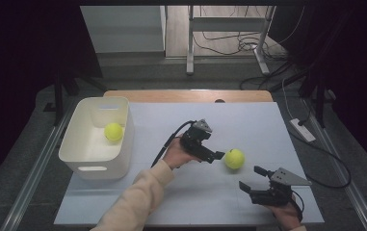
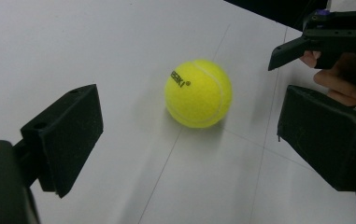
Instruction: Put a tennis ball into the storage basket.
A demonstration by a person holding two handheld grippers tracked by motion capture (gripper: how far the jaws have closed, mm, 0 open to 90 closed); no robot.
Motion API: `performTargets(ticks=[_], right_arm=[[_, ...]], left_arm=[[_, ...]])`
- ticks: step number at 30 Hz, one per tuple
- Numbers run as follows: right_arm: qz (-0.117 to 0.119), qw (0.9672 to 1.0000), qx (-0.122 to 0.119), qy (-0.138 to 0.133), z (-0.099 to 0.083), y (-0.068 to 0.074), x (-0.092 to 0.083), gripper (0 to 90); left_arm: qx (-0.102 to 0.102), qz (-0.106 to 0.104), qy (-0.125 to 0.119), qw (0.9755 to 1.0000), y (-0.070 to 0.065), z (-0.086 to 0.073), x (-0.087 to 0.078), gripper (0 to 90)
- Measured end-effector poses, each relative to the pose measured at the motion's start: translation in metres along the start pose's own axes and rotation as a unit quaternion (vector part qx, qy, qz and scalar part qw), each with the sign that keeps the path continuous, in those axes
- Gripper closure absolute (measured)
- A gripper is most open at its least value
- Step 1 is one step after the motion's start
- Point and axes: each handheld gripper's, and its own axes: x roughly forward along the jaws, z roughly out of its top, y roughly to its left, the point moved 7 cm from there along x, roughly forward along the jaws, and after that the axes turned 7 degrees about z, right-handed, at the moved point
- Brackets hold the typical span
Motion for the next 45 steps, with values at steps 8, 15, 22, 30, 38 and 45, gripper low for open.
performTargets(ticks=[8,15,22,30,38,45], right_arm=[[0.0,1.0,0.0,-0.001,0.001,-0.001,0.001,13.3],[0.0,1.0,-0.001,-0.003,0.001,-0.001,0.0,13.3],[0.0,1.0,-0.001,-0.005,0.002,0.0,-0.001,13.3],[0.0,1.0,-0.001,-0.005,0.002,0.0,-0.001,13.3],[-0.001,1.0,-0.001,-0.007,0.002,-0.001,-0.002,13.3],[-0.001,1.0,-0.001,-0.007,0.002,0.0,-0.002,13.3]], left_arm=[[-0.003,-0.004,0.005,1.0,-0.001,0.0,0.01,8.0],[0.005,-0.004,0.013,0.9999,-0.004,0.0,0.018,8.0],[0.008,-0.008,0.016,0.9998,-0.008,0.001,0.027,8.0],[0.011,-0.012,0.023,0.9996,-0.01,0.001,0.037,8.0],[0.009,-0.015,0.023,0.9996,-0.014,0.002,0.049,8.1],[0.022,-0.013,0.035,0.999,-0.016,0.001,0.056,8.0]])
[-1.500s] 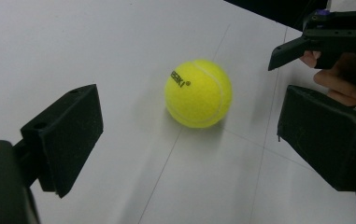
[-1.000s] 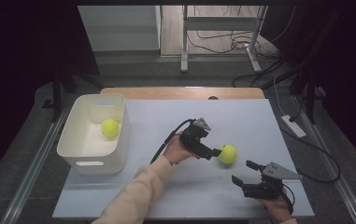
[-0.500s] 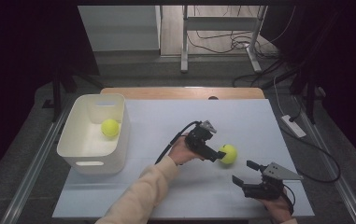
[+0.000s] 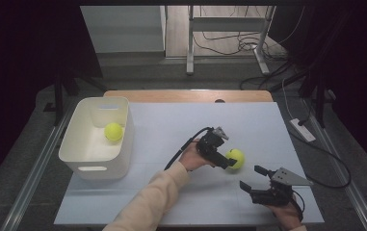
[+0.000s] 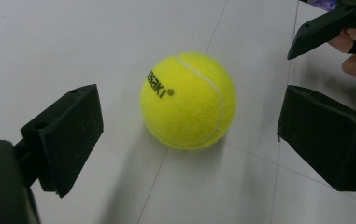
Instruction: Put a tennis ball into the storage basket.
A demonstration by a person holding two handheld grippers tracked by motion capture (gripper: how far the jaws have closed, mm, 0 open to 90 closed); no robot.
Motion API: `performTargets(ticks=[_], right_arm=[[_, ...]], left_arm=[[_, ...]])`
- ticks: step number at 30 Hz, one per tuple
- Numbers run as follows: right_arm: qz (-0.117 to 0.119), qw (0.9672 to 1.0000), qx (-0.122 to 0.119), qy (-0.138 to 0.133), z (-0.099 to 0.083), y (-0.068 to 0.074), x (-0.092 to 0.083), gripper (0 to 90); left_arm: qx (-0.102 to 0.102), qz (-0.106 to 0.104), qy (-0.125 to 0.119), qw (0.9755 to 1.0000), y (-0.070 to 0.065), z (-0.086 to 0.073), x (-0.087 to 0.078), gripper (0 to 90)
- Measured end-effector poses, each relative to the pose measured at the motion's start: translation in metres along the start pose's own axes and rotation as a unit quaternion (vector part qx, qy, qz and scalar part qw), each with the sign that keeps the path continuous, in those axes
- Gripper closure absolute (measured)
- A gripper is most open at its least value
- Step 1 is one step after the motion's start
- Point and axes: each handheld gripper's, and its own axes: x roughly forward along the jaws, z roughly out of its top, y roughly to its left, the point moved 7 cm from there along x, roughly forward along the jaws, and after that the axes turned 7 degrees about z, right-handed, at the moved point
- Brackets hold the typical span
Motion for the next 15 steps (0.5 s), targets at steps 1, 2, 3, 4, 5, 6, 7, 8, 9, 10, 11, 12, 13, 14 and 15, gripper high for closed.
performTargets(ticks=[1,2,3,4,5,6,7,8,9,10,11,12,13,14,15], right_arm=[[0.0,1.0,0.0,0.0,0.0,0.0,0.0,13.3],[0.0,1.0,-0.001,0.0,0.0,0.0,0.0,13.3],[0.0,1.0,0.0,0.0,0.0,0.0,0.0,13.3],[0.0,1.0,-0.001,0.0,0.0,0.0,0.0,13.3],[0.0,1.0,0.0,0.0,0.0,0.0,0.0,13.3],[0.0,1.0,0.0,0.0,0.0,0.001,0.0,13.3],[0.0,1.0,0.0,-0.001,0.0,0.001,0.0,13.3],[0.0,1.0,0.0,-0.001,0.0,0.001,0.0,13.3],[0.0,1.0,0.0,-0.001,0.0,0.001,0.0,13.3],[0.0,1.0,0.0,0.0,0.0,0.001,0.0,13.3],[0.0,1.0,0.0,0.0,0.0,0.001,0.0,13.3],[-0.001,1.0,-0.001,0.0,0.0,0.001,0.0,13.3],[-0.001,1.0,0.0,-0.001,0.0,0.001,0.0,13.3],[-0.001,1.0,-0.001,0.0,0.0,0.001,0.0,13.3],[-0.001,1.0,0.0,0.0,0.0,0.001,0.0,13.3]], left_arm=[[-0.002,0.0,0.001,1.0,0.0,0.0,0.002,8.0],[-0.001,0.001,0.002,1.0,0.0,0.0,0.003,8.0],[0.0,0.002,0.003,1.0,0.0,0.0,0.004,8.0],[0.001,0.003,0.004,1.0,0.0,-0.001,0.005,8.0],[-0.001,0.003,0.005,1.0,-0.001,-0.001,0.007,7.9],[0.001,0.005,0.007,1.0,0.0,-0.001,0.008,7.9],[0.0,0.005,0.007,1.0,0.0,-0.001,0.009,7.9],[0.0,0.005,0.007,1.0,0.0,-0.001,0.009,7.9],[0.0,0.005,0.008,1.0,0.0,-0.001,0.011,7.9],[0.003,0.006,0.011,0.9999,0.0,-0.002,0.012,7.9],[0.003,0.006,0.01,0.9999,0.0,-0.002,0.013,7.9],[0.002,0.006,0.011,0.9999,-0.001,-0.002,0.015,7.9],[0.004,0.006,0.014,0.9999,-0.001,-0.002,0.016,7.9],[0.004,0.007,0.014,0.9999,-0.002,-0.002,0.017,7.9],[0.007,0.006,0.016,0.9998,-0.002,-0.002,0.018,7.9]])
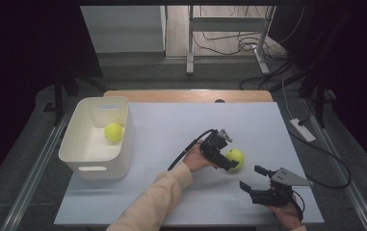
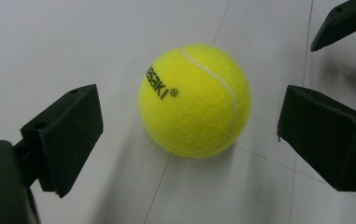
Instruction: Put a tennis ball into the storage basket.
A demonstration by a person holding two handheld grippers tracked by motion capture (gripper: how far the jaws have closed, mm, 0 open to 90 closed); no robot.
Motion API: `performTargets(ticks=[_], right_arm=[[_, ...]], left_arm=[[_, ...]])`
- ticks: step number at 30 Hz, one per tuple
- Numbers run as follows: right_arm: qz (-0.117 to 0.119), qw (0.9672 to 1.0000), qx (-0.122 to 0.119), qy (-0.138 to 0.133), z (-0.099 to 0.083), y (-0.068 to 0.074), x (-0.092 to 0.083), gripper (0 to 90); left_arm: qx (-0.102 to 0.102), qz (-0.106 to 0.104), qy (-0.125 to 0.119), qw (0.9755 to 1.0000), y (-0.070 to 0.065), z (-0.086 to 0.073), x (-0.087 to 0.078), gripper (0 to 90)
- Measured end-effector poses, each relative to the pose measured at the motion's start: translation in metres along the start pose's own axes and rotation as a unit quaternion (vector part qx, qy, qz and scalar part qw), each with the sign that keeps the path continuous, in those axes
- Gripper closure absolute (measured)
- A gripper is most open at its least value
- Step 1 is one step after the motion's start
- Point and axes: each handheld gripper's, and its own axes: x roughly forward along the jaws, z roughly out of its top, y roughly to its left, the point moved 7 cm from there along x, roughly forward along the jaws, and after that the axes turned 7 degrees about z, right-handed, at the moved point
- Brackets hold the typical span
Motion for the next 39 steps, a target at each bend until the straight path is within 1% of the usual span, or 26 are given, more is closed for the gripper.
performTargets(ticks=[1,5,9,11,16,17,18,19,22,26,28,30,32,33,37,39], right_arm=[[0.0,1.0,0.0,0.0,0.0,0.0,0.0,13.3],[-0.001,1.0,0.0,0.0,0.0,0.0,0.0,13.3],[-0.001,1.0,0.0,0.001,0.0,0.0,0.0,13.3],[-0.001,1.0,0.0,0.001,0.0,0.0,0.0,13.3],[0.0,1.0,0.0,0.001,0.0,0.0,0.0,13.3],[0.0,1.0,0.0,0.001,0.0,0.0,0.0,13.3],[0.0,1.0,0.0,0.001,0.0,-0.001,0.0,13.3],[0.0,1.0,0.0,0.001,0.0,-0.001,0.0,13.3],[0.0,1.0,0.0,0.001,0.0,-0.001,0.0,13.3],[-0.002,1.0,0.001,0.0,0.0,-0.001,0.0,13.3],[-0.002,1.0,0.001,0.0,0.0,-0.001,0.0,13.3],[-0.001,1.0,0.001,0.001,0.0,-0.001,0.0,13.3],[-0.001,1.0,0.001,0.001,-0.001,-0.002,-0.001,13.3],[-0.002,1.0,0.001,0.001,-0.001,-0.002,-0.001,13.3],[-0.002,1.0,0.001,0.001,-0.001,-0.002,-0.001,13.3],[-0.002,1.0,0.0,0.001,-0.001,-0.002,-0.001,13.3]], left_arm=[[0.002,0.001,0.002,1.0,0.0,0.0,0.001,7.9],[0.0,-0.001,0.001,1.0,-0.001,0.001,0.005,7.9],[0.006,0.0,0.007,1.0,-0.002,0.001,0.008,7.8],[0.007,0.0,0.007,0.9999,-0.002,0.001,0.01,7.9],[0.0,-0.002,0.009,1.0,-0.002,0.002,0.016,8.1],[0.0,-0.002,0.009,1.0,-0.002,0.002,0.016,8.1],[0.007,-0.002,0.015,0.9999,-0.002,0.002,0.018,8.1],[0.002,-0.003,0.011,0.9999,-0.003,0.002,0.02,8.1],[0.004,-0.004,0.015,0.9999,-0.003,0.002,0.022,8.1],[0.002,-0.005,0.018,0.9998,-0.003,0.002,0.026,9.0],[0.002,-0.004,0.021,0.9998,-0.003,0.002,0.028,10.6],[0.001,-0.006,0.022,0.9997,-0.003,0.001,0.029,14.6],[0.002,-0.013,0.018,0.9997,-0.004,0.001,0.03,21.9],[0.001,-0.013,0.018,0.9998,-0.004,0.001,0.03,25.4],[-0.004,-0.011,0.021,0.9997,-0.004,0.001,0.029,26.8],[-0.001,-0.004,0.019,0.9998,-0.004,0.001,0.028,27.1]])
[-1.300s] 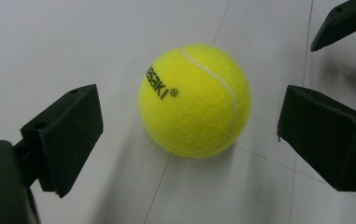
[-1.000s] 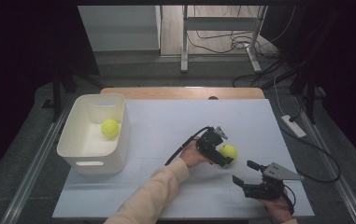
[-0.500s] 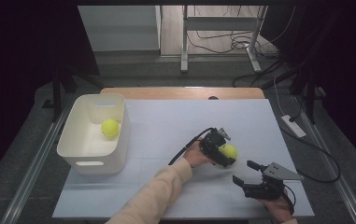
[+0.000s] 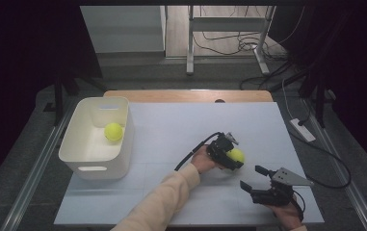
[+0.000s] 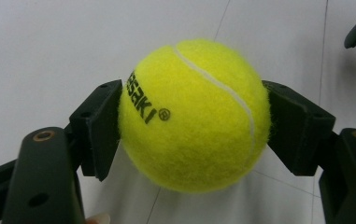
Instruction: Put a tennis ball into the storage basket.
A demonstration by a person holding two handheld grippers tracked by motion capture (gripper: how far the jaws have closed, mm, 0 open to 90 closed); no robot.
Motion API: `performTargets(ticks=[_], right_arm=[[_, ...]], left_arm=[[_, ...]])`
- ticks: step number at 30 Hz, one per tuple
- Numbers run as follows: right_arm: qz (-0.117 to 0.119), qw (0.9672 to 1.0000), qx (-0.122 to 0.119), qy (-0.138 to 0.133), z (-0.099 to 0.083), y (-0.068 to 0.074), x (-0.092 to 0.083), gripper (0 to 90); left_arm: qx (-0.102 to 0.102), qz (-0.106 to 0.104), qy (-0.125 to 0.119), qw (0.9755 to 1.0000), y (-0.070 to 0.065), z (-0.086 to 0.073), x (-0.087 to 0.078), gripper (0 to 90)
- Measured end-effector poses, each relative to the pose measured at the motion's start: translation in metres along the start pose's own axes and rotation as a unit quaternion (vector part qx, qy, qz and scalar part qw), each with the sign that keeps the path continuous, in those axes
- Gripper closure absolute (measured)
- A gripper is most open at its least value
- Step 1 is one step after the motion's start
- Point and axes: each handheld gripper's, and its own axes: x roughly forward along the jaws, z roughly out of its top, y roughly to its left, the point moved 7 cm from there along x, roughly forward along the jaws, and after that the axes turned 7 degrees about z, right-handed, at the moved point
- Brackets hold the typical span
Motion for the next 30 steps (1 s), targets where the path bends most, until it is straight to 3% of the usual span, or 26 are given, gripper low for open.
performTargets(ticks=[7,21,30], right_arm=[[-0.001,1.0,0.0,0.0,0.0,0.0,0.0,13.3],[-0.001,1.0,-0.001,0.0,0.0,0.0,0.001,13.3],[0.0,1.0,-0.002,0.002,0.0,0.001,0.002,13.3]], left_arm=[[-0.014,0.0,-0.019,0.9997,0.002,0.003,-0.008,27.5],[-0.005,0.008,-0.029,0.9995,0.004,-0.002,-0.027,27.5],[-0.003,0.01,-0.047,0.9988,0.004,-0.006,-0.045,27.5]])
